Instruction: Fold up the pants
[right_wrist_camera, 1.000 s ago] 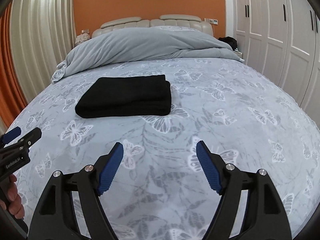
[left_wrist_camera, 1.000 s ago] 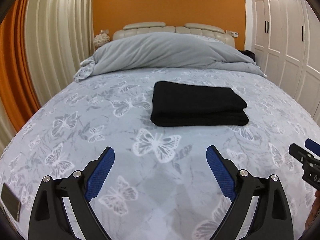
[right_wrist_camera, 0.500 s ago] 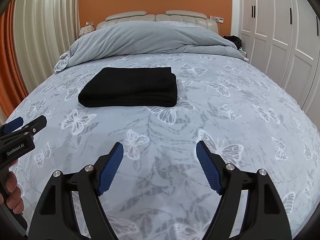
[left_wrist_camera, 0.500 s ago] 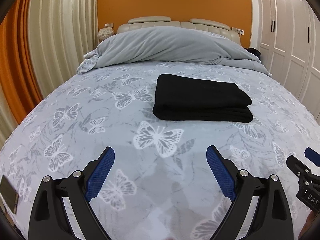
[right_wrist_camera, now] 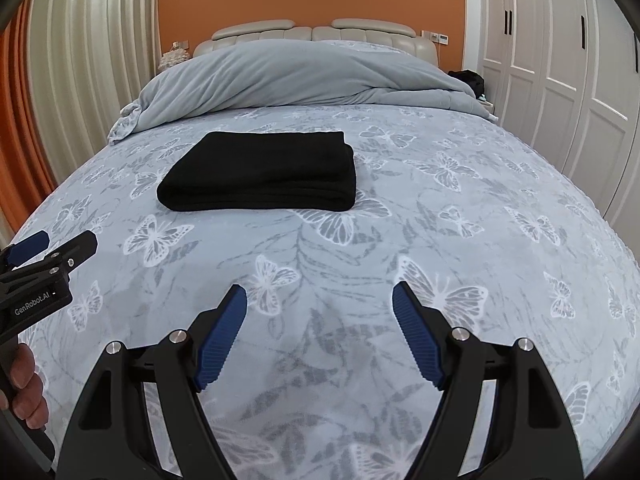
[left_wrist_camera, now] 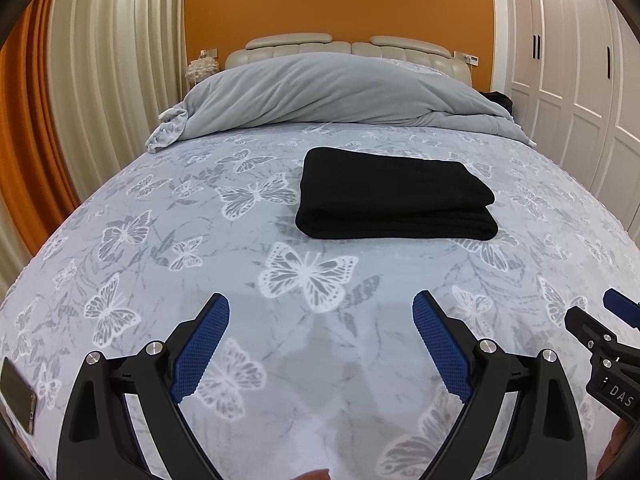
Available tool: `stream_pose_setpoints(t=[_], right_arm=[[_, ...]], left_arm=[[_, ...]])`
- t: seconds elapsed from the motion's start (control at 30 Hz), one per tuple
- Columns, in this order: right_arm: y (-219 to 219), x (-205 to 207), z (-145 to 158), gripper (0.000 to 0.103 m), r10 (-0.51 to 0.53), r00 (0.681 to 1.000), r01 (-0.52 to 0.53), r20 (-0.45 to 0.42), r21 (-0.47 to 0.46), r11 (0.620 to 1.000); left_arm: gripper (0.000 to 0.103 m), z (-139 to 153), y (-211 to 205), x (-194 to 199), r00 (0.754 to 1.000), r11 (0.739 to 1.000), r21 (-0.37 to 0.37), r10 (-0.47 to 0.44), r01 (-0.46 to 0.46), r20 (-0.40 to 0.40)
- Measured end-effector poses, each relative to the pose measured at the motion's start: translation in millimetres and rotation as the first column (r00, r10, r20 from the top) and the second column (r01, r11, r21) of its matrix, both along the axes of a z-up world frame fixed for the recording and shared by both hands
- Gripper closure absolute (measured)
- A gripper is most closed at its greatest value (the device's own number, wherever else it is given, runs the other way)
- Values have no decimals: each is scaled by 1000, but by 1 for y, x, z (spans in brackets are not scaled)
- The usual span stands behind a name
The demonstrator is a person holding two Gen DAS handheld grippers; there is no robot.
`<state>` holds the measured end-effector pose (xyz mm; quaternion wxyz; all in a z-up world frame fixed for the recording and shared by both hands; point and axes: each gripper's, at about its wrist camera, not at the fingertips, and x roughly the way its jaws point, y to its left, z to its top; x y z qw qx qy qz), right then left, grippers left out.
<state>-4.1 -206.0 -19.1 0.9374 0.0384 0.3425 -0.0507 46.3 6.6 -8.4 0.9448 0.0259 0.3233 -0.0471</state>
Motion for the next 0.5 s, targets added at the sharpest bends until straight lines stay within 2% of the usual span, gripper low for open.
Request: stream_pose_setpoints(t=[0.5], right_arm=[[6,1,-2,30,14,1000,-14,-7,-9,1000]], left_arm=[[12,-2,0,0,1000,1000,-2,-5,5,-6]])
